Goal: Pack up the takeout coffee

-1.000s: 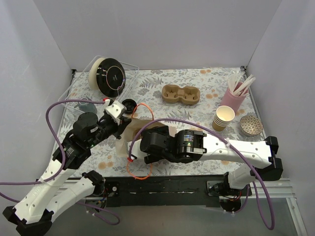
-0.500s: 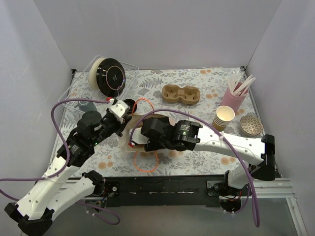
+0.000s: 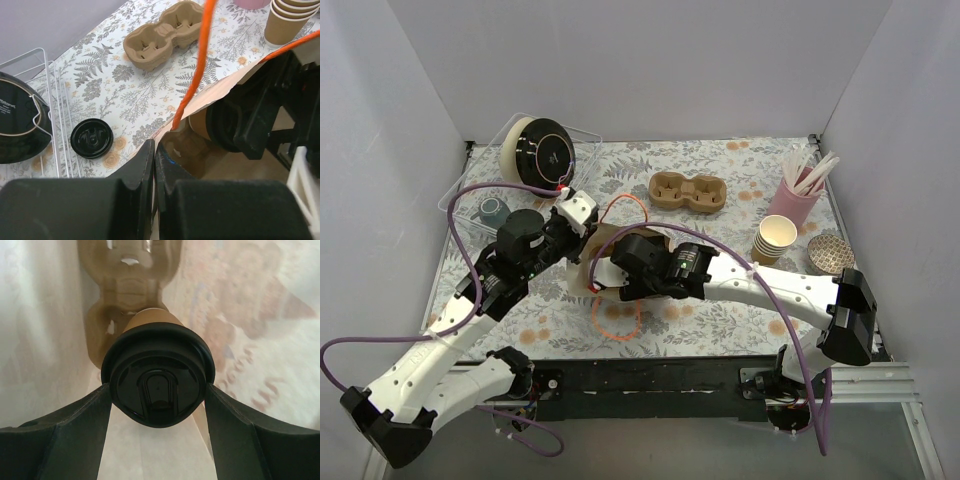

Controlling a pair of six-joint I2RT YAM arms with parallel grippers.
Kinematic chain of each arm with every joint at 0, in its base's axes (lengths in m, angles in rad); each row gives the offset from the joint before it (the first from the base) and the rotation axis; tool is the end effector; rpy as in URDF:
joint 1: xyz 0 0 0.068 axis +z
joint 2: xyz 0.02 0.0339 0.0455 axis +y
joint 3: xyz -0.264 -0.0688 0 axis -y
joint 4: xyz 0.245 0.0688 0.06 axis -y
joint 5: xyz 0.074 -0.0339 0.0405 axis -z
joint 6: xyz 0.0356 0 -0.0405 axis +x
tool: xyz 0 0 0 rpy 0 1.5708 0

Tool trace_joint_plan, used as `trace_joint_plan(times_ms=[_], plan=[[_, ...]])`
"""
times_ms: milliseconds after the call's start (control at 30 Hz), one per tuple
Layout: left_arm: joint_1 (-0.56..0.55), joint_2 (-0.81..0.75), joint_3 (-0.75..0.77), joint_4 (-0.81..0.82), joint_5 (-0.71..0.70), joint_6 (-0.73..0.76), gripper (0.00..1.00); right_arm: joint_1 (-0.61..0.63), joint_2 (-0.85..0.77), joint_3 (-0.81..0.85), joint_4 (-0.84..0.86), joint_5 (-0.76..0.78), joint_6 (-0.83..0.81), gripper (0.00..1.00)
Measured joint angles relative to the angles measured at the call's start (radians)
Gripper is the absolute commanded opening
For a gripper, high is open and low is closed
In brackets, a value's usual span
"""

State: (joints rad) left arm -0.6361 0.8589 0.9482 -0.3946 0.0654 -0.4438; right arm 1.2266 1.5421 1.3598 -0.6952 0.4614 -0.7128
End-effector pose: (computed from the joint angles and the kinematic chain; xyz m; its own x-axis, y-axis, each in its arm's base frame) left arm 0.1520 -0.1151 0.3621 -0.4944 -0.1675 -0.8529 0.4768 0.7682 -0.4273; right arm 0.1269 0.3071 0.3105 0.2921 -0.9205 -0.2596 -0.7348 -0.0423 -0.6770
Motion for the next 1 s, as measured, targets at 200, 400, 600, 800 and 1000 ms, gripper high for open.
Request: trace_joint_plan(times_ms=[200, 400, 600, 800, 1000], plan=[[0.0, 0.01, 0.022, -0.018, 0.034, -0.035, 0.0, -0.016, -0.003, -0.032, 0.029, -0.045, -0.018, 0.38], [0.0, 0.021, 0.039, -0.035, 0.074, -0.061, 0.0, -0.027, -0.005, -0.032, 0.043, -0.046, -0.014, 0.38], [-0.011, 0.03, 0.039, -0.062, 0.074, -0.056, 0.0, -0.058, -0.005, -0.034, 0.054, -0.047, 0.015, 0.38], [-0.016, 0.066, 0.057, -0.055, 0.06, -0.043, 0.0, -0.079, -0.045, -0.105, 0.108, -0.065, 0.037, 0.36], [-0.024, 0.078, 0.064, -0.04, 0.008, -0.037, 0.0, -0.079, -0.104, -0.179, 0.154, -0.071, 0.045, 0.36]])
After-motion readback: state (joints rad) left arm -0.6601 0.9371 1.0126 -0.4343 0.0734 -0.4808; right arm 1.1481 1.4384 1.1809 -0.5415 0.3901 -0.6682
